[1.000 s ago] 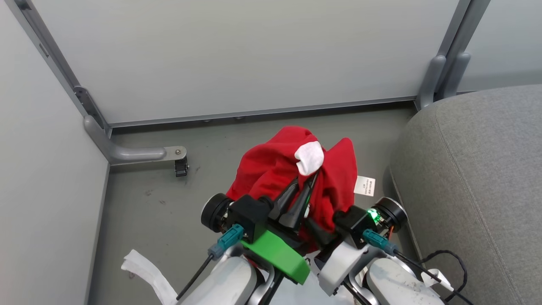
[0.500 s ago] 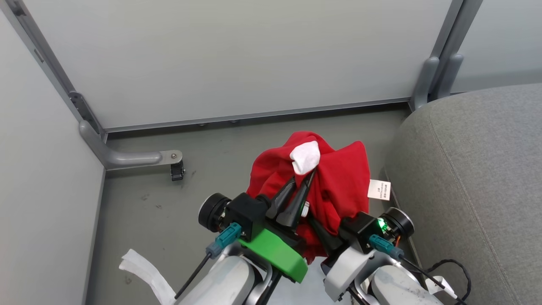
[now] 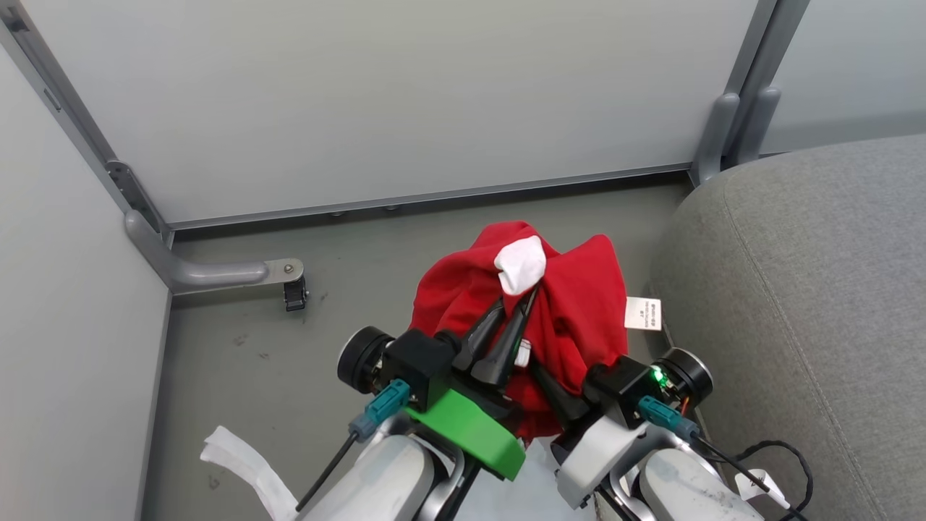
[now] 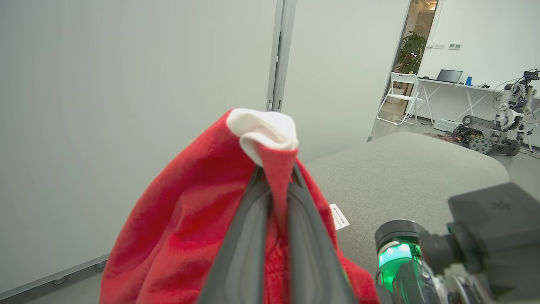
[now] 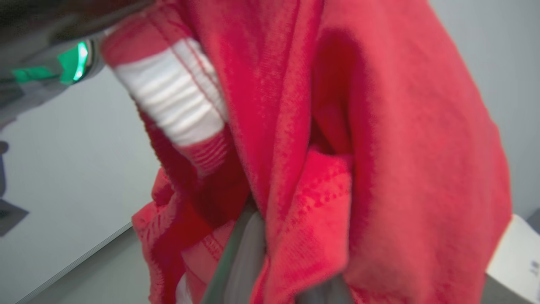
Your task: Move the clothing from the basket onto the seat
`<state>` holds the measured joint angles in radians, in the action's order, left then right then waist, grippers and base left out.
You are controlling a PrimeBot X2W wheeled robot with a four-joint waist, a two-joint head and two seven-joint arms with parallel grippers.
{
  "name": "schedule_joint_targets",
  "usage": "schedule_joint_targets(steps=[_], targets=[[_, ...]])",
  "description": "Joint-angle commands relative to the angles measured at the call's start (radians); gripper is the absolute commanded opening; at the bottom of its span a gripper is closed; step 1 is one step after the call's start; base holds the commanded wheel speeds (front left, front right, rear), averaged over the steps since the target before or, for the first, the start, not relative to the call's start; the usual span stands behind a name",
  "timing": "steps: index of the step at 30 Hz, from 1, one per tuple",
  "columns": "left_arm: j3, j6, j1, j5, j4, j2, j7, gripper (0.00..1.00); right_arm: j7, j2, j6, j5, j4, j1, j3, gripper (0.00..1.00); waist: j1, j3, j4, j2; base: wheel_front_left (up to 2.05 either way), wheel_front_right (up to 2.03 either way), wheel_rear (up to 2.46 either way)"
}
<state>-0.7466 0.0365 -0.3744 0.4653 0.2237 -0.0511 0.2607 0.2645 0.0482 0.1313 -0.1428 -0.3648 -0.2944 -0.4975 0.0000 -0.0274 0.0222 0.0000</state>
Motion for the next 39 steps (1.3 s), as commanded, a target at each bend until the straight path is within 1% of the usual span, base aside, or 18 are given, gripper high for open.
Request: schedule_joint_targets(steps=[1,8,16,20,22,28,39], targets=[[0.007,-0.002,-0.004,-0.011,-0.008,0.000,0.007,1.00,0.000,0.006,-0.001,0.001,0.007,0.020,0.003,0.00,0.0000,-0.001,-0.004,0.0000,0.00,0.00,0.00],[0.020,-0.010,0.000,-0.025,-0.009,0.000,0.004,1.00,0.000,0.004,-0.001,0.007,0.041,0.023,0.007,0.00,0.0000,-0.011,-0.045,0.0000,0.00,0.00,0.00],[0.032,-0.005,0.001,-0.035,0.000,0.000,0.004,1.00,0.001,0.005,-0.001,0.004,0.060,0.034,0.012,0.00,0.0000,-0.025,-0.124,0.0000,0.00,0.00,0.00],[0.043,-0.004,-0.004,-0.044,0.005,-0.001,0.004,1.00,0.001,0.005,-0.001,0.008,0.071,0.036,0.025,0.00,0.0000,-0.034,-0.178,0.0000,0.00,0.00,0.00],[0.054,-0.005,-0.008,-0.054,0.011,-0.001,0.004,1.00,0.001,0.005,-0.001,0.009,0.081,0.036,0.034,0.00,0.0000,-0.042,-0.227,0.0000,0.00,0.00,0.00],[0.078,0.003,-0.011,-0.078,0.021,-0.001,0.004,1.00,0.001,0.004,-0.001,0.010,0.100,0.036,0.061,0.00,0.0000,-0.059,-0.327,0.0000,0.00,0.00,0.00],[0.109,0.017,-0.023,-0.107,0.032,-0.001,0.004,1.00,0.001,0.004,-0.001,-0.003,0.141,0.036,0.095,0.00,0.0000,-0.097,-0.476,0.0000,0.00,0.00,0.00]])
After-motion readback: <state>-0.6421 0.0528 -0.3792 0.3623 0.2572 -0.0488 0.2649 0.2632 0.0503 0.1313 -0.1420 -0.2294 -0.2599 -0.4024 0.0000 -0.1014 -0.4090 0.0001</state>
